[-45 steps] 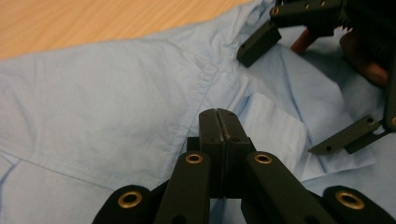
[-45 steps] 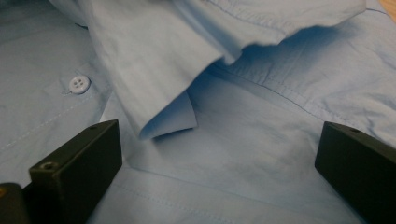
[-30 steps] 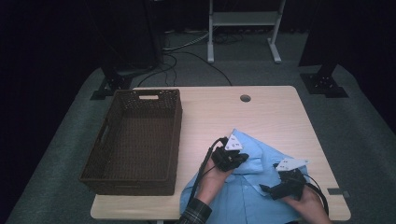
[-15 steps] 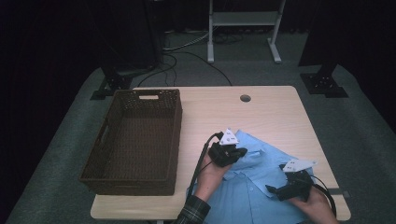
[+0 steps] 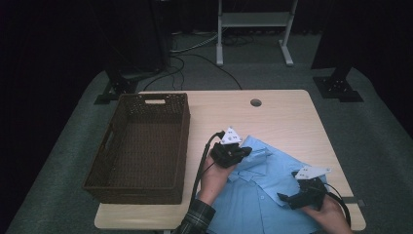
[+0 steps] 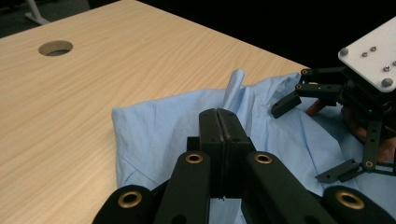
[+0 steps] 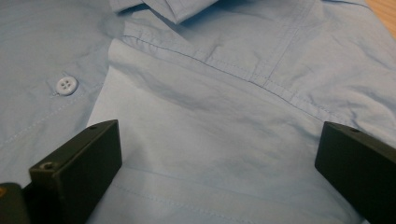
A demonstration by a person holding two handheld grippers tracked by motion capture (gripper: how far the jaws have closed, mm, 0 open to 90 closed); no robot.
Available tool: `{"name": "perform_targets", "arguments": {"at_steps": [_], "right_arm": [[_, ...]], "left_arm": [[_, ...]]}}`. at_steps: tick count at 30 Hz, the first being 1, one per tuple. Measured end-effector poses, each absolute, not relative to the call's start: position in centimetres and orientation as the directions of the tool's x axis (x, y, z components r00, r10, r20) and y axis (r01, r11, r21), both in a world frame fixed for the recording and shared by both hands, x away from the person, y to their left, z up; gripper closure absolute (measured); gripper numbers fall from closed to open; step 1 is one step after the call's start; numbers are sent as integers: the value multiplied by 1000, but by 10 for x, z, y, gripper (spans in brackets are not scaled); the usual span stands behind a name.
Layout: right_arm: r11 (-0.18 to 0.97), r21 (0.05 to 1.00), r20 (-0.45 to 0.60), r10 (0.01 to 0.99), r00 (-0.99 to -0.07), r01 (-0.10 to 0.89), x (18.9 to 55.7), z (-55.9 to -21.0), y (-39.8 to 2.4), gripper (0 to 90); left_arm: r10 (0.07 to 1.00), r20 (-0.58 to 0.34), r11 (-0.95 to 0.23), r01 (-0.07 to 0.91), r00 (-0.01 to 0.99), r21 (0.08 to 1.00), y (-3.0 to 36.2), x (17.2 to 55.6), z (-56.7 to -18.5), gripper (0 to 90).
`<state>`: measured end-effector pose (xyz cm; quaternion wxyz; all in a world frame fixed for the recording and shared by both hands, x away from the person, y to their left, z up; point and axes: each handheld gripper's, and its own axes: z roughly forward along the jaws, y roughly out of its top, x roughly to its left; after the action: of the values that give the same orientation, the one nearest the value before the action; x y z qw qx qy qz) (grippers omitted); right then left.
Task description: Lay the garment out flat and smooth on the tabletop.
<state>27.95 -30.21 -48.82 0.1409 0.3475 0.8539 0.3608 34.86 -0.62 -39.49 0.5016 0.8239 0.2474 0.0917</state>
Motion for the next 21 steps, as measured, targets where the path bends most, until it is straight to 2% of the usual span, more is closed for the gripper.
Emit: {"name": "perform_targets", "arguments": {"at_steps": [21], "right_arm": [[485, 713, 11, 713, -701, 505, 275, -488, -324, 0]], "left_arm": [[536, -106, -333, 325, 837, 885, 6, 359, -387, 900]]}}
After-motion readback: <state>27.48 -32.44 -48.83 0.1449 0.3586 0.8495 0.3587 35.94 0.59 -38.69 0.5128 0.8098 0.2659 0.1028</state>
